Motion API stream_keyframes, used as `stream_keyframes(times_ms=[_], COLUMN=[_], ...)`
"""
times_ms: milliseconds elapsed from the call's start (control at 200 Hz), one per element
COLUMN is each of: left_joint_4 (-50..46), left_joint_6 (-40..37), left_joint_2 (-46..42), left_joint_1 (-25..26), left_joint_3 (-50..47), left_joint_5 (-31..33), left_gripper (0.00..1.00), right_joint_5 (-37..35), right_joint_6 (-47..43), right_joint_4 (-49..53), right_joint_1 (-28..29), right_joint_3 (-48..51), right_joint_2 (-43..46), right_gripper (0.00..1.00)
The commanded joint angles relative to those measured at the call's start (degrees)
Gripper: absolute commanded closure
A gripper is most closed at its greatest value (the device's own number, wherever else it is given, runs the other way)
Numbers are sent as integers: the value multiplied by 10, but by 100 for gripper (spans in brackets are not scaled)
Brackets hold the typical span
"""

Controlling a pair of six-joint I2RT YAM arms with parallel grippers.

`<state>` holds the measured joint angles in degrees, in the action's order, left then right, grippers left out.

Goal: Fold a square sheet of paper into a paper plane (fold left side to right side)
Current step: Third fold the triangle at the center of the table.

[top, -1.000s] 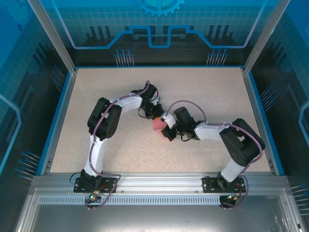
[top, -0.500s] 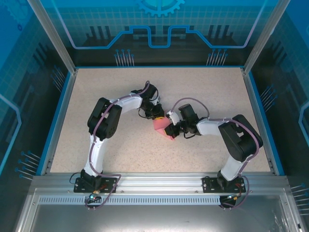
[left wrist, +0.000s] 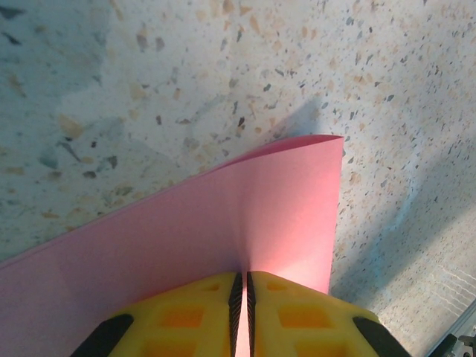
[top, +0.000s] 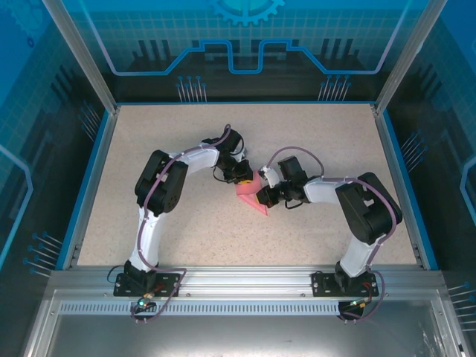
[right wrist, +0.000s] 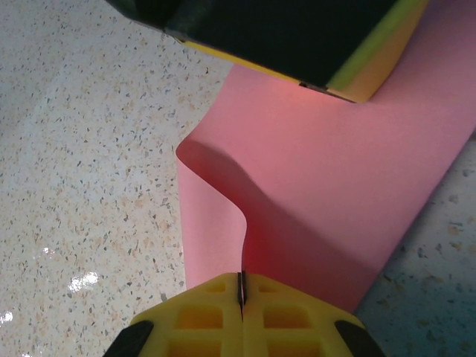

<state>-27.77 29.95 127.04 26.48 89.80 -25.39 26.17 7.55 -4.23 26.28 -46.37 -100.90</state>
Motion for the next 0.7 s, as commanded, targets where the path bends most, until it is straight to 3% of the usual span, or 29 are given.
stream_keyframes(times_ms=[0, 695], left_joint_4=[-23, -25], left_joint_6=[-11, -13], left_joint_2=[31, 30], left_joint_1=[5, 5], left_joint_3=[-11, -12], left_joint_5=[10, 10], left_gripper=[85, 85], right_joint_5=[7, 1], right_joint_6=[6, 6], right_joint_4=[17, 33], right_joint_1=[-8, -11], right_joint_3=[-13, -31], right_joint_2=[-12, -33], right_gripper=[100, 100])
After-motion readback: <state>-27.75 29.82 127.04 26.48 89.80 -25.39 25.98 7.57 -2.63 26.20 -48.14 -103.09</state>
